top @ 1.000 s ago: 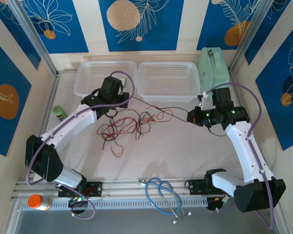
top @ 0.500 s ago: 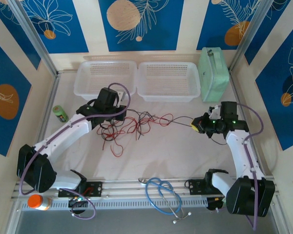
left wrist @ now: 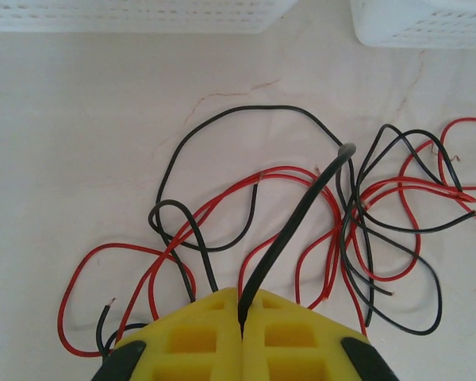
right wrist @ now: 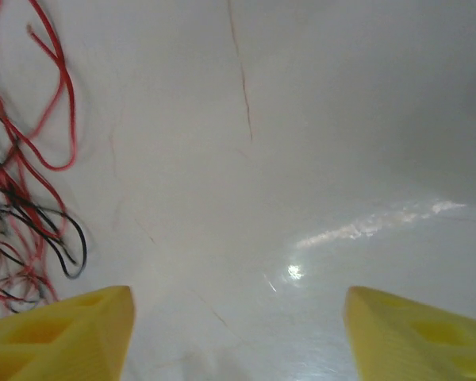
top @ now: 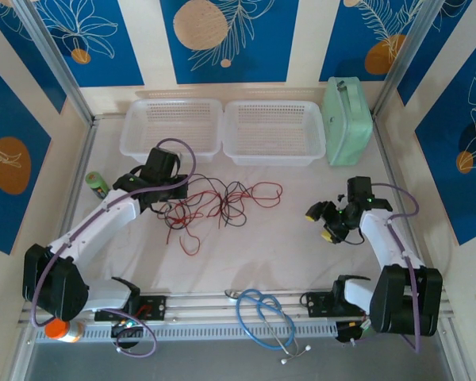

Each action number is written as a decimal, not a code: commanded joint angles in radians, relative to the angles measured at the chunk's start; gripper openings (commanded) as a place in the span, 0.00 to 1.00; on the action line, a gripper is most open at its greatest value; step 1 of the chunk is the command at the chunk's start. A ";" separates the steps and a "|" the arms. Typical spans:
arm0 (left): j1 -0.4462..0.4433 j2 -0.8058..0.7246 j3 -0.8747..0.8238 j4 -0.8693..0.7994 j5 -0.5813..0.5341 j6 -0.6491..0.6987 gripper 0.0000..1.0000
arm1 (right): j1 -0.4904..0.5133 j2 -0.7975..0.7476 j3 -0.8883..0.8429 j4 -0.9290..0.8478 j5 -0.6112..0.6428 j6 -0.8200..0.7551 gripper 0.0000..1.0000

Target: Untangle the cables

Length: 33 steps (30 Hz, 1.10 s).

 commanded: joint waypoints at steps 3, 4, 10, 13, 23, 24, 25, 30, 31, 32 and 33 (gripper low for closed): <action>-0.008 -0.014 -0.008 -0.028 0.022 -0.019 0.00 | 0.161 -0.047 0.109 -0.071 0.104 -0.064 0.80; -0.008 -0.019 -0.004 -0.031 0.027 -0.019 0.00 | 0.186 -0.036 0.125 -0.072 0.105 -0.067 0.80; -0.013 -0.060 0.027 -0.060 0.065 -0.015 0.00 | 0.396 0.138 0.236 -0.056 0.137 -0.014 0.73; -0.019 -0.069 0.039 -0.068 0.096 -0.015 0.00 | 0.530 0.255 0.319 -0.052 0.191 0.034 0.70; -0.049 -0.062 0.041 -0.048 0.122 -0.019 0.00 | 0.804 0.618 0.652 0.009 0.243 0.010 0.50; -0.051 -0.061 0.044 -0.045 0.123 -0.018 0.00 | 0.815 0.657 0.693 0.014 0.240 -0.009 0.49; -0.051 -0.060 0.045 -0.045 0.123 -0.018 0.00 | 0.823 0.687 0.722 0.020 0.239 -0.024 0.47; -0.052 -0.058 0.054 -0.044 0.122 -0.011 0.00 | 0.826 0.844 0.877 0.012 0.215 -0.062 0.40; -0.052 -0.056 0.056 -0.044 0.122 -0.010 0.00 | 0.824 0.866 0.899 0.008 0.214 -0.064 0.39; -0.052 -0.055 0.058 -0.045 0.122 -0.008 0.00 | 0.821 0.891 0.919 0.006 0.209 -0.065 0.37; -0.052 -0.053 0.059 -0.045 0.121 -0.008 0.00 | 0.819 0.911 0.940 0.006 0.199 -0.065 0.35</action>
